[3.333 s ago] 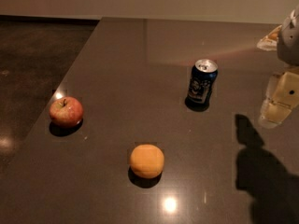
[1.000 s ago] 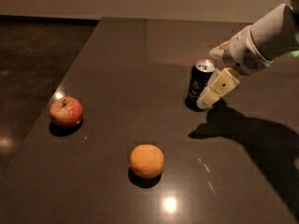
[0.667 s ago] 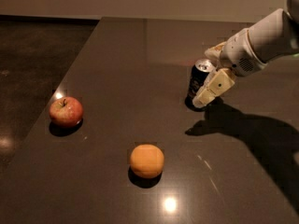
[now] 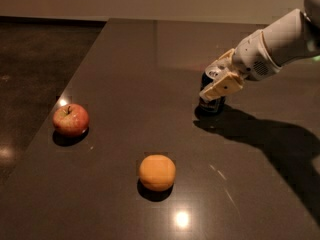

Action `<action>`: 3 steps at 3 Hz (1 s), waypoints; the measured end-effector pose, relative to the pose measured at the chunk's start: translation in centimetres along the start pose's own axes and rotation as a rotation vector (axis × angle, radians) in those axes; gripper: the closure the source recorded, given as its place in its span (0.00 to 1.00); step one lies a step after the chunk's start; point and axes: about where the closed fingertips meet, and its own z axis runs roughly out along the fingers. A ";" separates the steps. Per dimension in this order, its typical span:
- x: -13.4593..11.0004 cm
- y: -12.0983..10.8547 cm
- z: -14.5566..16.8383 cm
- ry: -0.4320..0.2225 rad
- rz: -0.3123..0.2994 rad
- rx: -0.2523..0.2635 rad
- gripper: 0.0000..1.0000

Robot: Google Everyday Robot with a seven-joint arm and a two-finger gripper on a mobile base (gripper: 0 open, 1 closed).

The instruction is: Knock pepsi can over

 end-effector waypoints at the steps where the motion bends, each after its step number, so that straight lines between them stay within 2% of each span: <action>1: -1.3 0.4 -0.8 0.034 -0.047 -0.011 0.77; 2: -2.6 1.4 -1.5 0.156 -0.106 -0.032 0.98; 3: -2.9 2.1 -0.3 0.316 -0.160 -0.090 1.00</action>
Offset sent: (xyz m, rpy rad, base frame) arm -0.0211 0.0217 0.0422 -0.4031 0.0266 0.1536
